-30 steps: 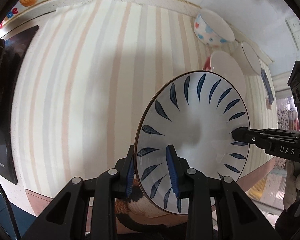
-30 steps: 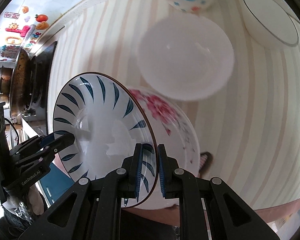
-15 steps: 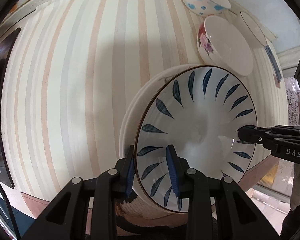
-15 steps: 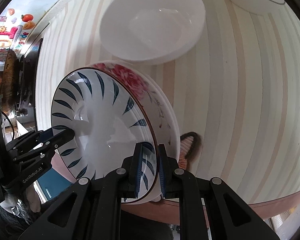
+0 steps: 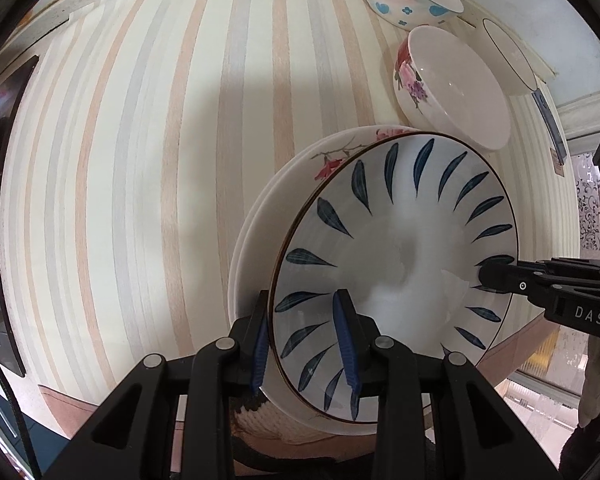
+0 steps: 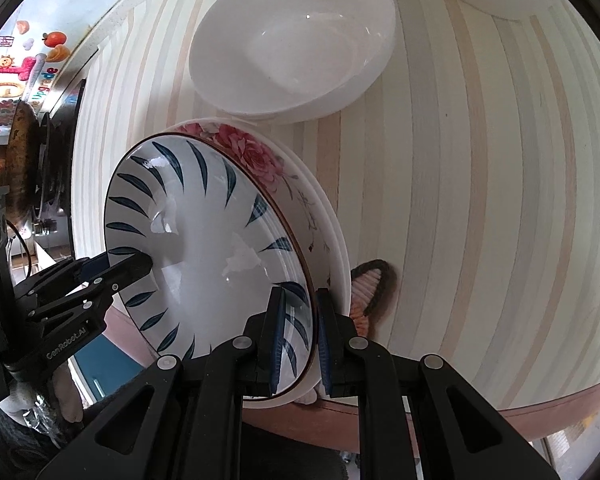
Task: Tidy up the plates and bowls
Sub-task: 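Carry the blue-striped plate with both tools and lower it onto the pink-flower plate, then open both tools and lift them away from the plate stack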
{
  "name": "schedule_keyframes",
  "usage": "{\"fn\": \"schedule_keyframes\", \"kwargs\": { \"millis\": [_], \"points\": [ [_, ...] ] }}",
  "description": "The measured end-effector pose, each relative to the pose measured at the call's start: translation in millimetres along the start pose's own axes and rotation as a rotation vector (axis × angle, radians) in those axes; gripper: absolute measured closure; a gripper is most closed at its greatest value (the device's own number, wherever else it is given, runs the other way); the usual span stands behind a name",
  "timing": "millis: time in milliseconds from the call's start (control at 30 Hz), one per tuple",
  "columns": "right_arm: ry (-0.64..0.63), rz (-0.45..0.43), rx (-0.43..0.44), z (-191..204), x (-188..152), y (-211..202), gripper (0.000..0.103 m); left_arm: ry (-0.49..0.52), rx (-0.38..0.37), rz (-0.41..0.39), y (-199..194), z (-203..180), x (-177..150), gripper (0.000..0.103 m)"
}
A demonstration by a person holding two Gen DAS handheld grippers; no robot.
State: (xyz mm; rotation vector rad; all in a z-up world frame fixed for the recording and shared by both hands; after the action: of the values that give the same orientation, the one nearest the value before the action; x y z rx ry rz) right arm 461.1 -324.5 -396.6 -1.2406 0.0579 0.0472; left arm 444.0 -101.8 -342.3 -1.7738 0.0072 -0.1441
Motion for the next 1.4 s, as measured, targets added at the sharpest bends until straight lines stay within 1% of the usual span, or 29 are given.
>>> {"fn": "schedule_keyframes", "kwargs": {
  "millis": [300,333,433,567,867,967,1200,1267,1400],
  "points": [
    [0.003,0.003,0.038,-5.2,0.0,-3.6,0.086,-0.016,0.011,-0.004,0.7,-1.2,-0.9,0.075],
    [0.006,0.006,0.048,-6.7,0.6,-3.6,0.085,-0.019,0.013,-0.004,0.1,-2.0,-0.6,0.075],
    [0.032,0.008,0.069,-11.5,1.3,-5.0,0.084,-0.040,0.005,0.002,0.8,0.1,-0.6,0.075],
    [0.043,0.009,0.075,-11.2,-0.4,-4.1,0.084,-0.061,0.007,0.009,0.4,3.3,-0.2,0.075],
    [0.049,-0.015,0.112,-16.1,-4.7,-12.1,0.081,-0.129,0.033,-0.021,-8.9,15.1,-3.6,0.075],
    [0.038,-0.037,0.094,-12.7,-10.3,-17.2,0.081,-0.142,0.044,-0.045,-16.4,16.5,-8.3,0.075],
    [-0.017,-0.125,-0.002,11.7,-33.1,-37.5,0.079,-0.126,0.101,-0.143,-56.1,7.4,-31.7,0.075],
    [-0.037,-0.161,-0.035,19.4,-41.9,-47.0,0.075,-0.112,0.120,-0.186,-72.0,0.8,-41.7,0.075],
    [-0.067,-0.230,-0.073,40.9,-63.6,-69.7,0.063,-0.079,0.145,-0.264,-101.5,-8.5,-59.8,0.075]
  ]
}}
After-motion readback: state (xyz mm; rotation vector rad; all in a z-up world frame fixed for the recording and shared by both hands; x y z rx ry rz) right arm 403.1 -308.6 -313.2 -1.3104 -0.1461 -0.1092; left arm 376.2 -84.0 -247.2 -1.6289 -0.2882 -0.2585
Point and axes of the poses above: each gripper's, at about its wrist camera, not at the fingertips, and y roughly the way its jaws point, z to its left, x to its top, the point moved 1 cm from there along y, roughly the way its jaws point, and after that the axes turned 4 degrees about -z, right-handed, at the moved point
